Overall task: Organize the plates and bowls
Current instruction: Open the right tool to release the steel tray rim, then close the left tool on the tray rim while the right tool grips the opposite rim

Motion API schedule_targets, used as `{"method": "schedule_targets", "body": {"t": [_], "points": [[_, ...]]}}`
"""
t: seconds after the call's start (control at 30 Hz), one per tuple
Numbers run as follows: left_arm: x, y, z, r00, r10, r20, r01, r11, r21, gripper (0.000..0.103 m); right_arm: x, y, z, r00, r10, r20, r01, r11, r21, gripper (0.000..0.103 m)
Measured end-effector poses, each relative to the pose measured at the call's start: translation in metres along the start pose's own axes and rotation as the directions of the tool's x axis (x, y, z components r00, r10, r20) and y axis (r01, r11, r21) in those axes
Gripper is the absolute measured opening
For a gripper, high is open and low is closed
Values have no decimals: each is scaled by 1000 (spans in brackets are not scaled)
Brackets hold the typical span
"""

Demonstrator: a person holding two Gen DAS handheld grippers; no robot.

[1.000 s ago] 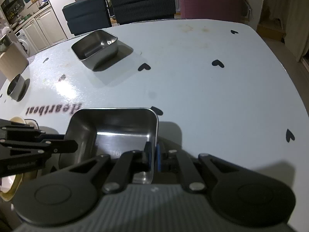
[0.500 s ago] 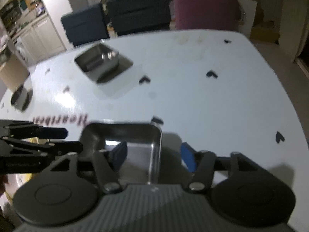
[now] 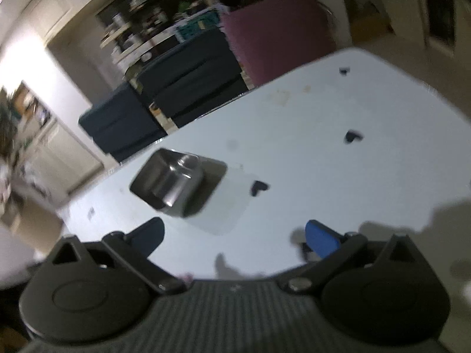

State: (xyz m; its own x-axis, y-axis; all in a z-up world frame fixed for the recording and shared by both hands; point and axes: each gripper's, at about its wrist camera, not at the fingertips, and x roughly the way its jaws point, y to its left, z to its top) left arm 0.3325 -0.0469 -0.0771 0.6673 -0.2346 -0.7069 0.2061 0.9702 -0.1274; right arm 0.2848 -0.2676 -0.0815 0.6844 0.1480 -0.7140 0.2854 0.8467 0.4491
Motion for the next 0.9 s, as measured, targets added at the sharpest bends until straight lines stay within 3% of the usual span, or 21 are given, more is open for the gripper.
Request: {"method": "schedule_targets", "body": {"t": [0.17, 0.27, 0.37, 0.5, 0.67, 0.9], "points": [[18, 18, 18, 998, 40, 40, -39, 999, -14, 103, 42, 21, 3, 1000, 3, -17, 0, 987, 162, 103], [30, 23, 24, 997, 50, 54, -49, 999, -5, 103, 66, 35, 3, 999, -30, -27, 35, 981, 189, 103], [41, 24, 27, 997, 54, 63, -56, 998, 23, 103, 83, 47, 5, 998, -60, -15, 62, 980, 188, 102], [54, 28, 29, 994, 68, 83, -70, 997, 22, 103, 105, 56, 6, 1000, -26, 0, 26, 981, 191, 97], [63, 35, 32, 994, 67, 90, -64, 997, -32, 103, 122, 68, 9, 999, -40, -11, 41, 990, 138, 80], [67, 37, 32, 990, 114, 79, -112, 993, -27, 103, 133, 68, 8, 998, -39, -40, 42, 996, 74, 68]]}}
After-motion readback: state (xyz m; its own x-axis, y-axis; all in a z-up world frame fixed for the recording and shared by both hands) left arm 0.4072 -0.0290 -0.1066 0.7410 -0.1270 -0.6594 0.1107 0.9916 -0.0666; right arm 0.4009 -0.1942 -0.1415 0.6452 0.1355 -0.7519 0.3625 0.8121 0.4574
